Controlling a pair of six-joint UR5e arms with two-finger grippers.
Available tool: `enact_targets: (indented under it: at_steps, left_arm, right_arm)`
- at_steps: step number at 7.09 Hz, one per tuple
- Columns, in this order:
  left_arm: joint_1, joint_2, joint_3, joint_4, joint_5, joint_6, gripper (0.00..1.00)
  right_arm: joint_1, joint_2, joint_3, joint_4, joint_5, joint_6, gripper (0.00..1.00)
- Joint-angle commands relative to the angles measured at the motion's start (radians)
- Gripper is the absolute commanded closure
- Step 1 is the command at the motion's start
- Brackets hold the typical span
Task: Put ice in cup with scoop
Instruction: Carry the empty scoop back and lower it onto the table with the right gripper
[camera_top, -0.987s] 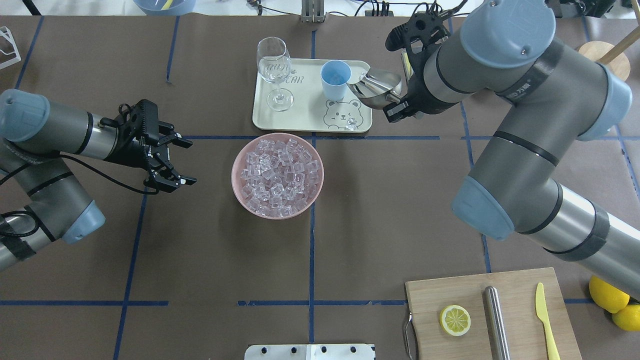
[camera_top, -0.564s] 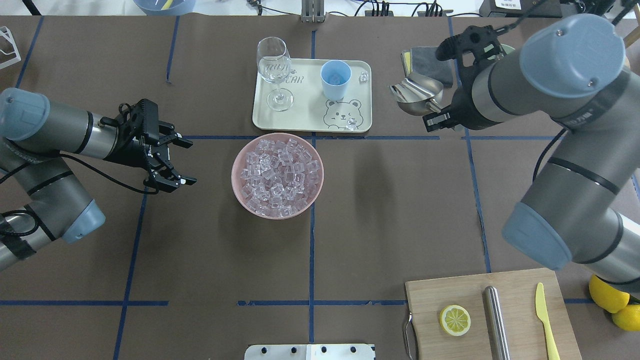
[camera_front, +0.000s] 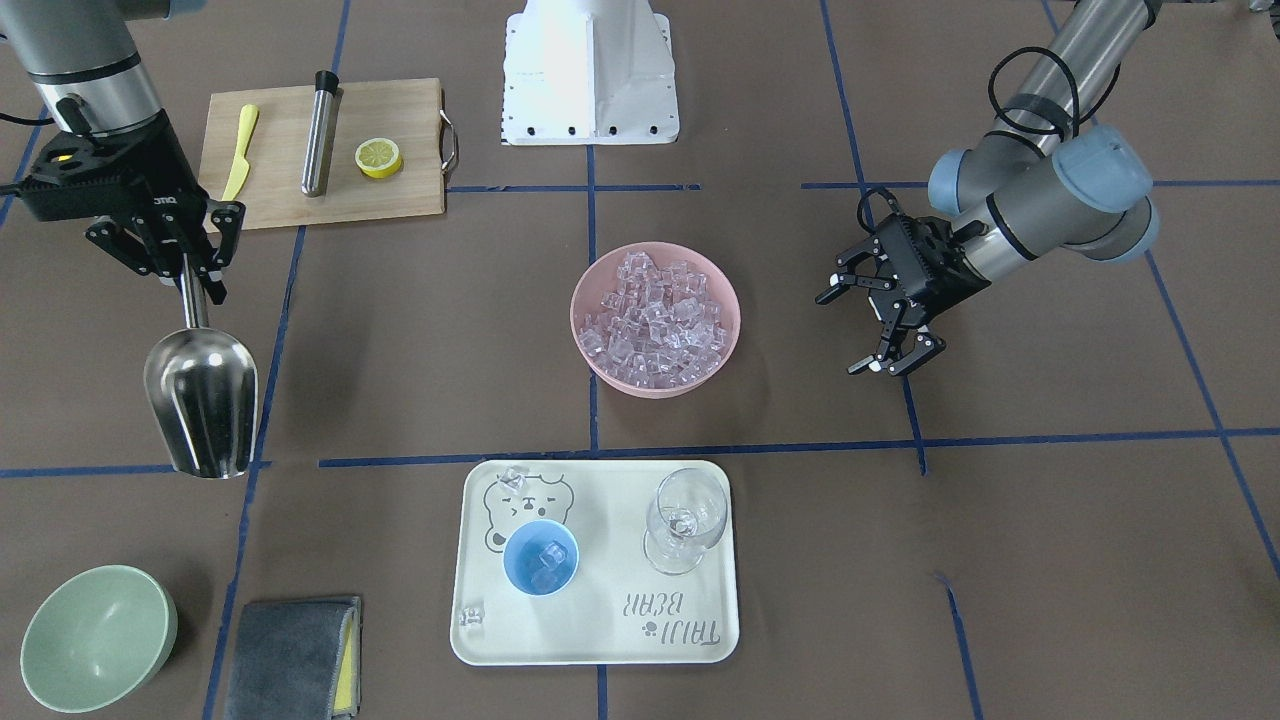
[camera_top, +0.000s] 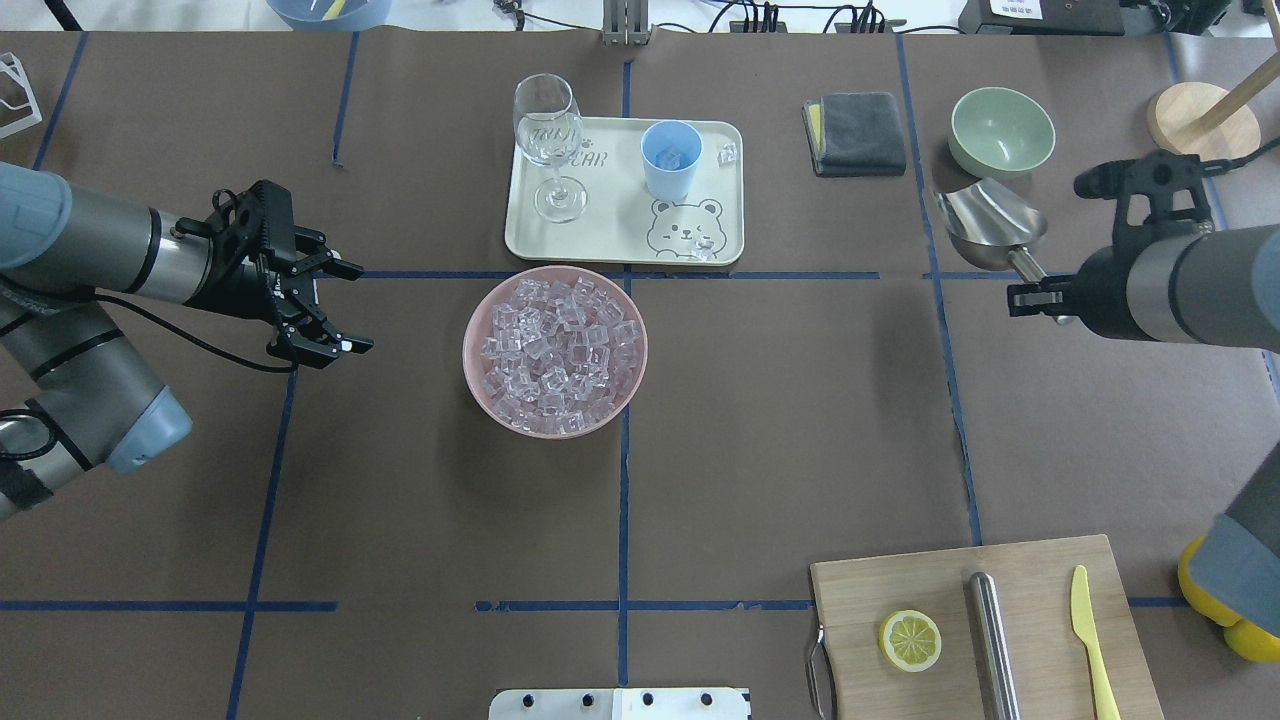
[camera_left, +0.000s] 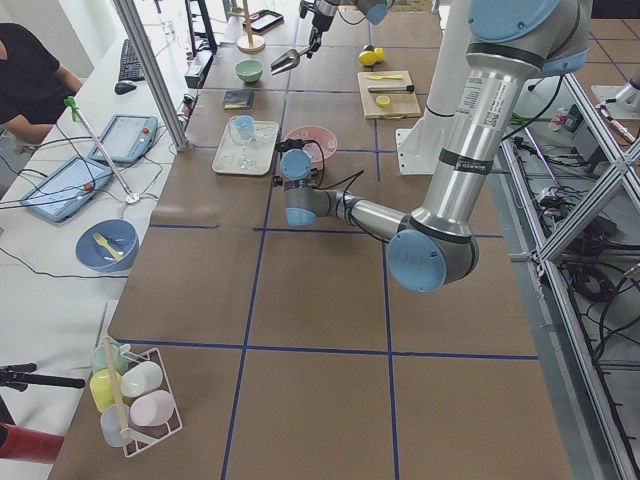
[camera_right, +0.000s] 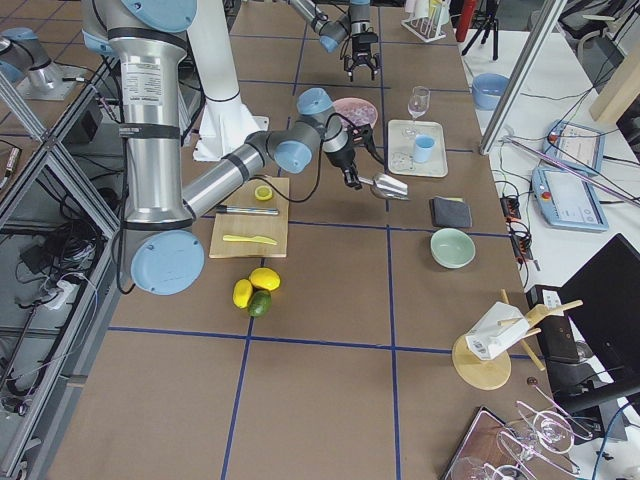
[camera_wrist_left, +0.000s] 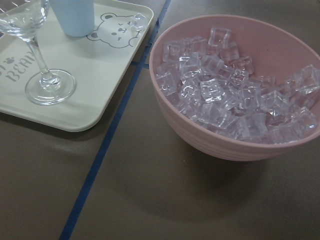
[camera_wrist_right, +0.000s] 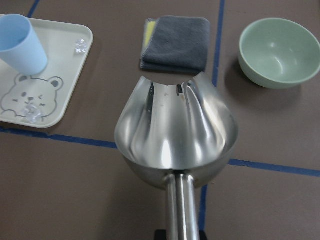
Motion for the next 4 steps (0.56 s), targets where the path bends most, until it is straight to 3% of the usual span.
enact_targets:
  at_steps: [1, 2, 4]
  left_arm:
    - [-0.057, 0.033, 0.001, 0.002, 0.005, 0.0, 0.0]
    - [-0.062, 0.064, 0.001, 0.01, 0.003, 0.0, 0.0]
    - [-0.094, 0.108, -0.009, 0.009, -0.004, 0.0, 0.0]
  right_arm:
    - [-0.018, -0.206, -0.004, 0.233, -0.057, 0.109, 1.0]
    - [-0.053, -0.241, -0.004, 0.262, -0.1, 0.128, 1.0]
    - [-0.204, -0.255, -0.004, 0.269, -0.268, 0.25, 1.0]
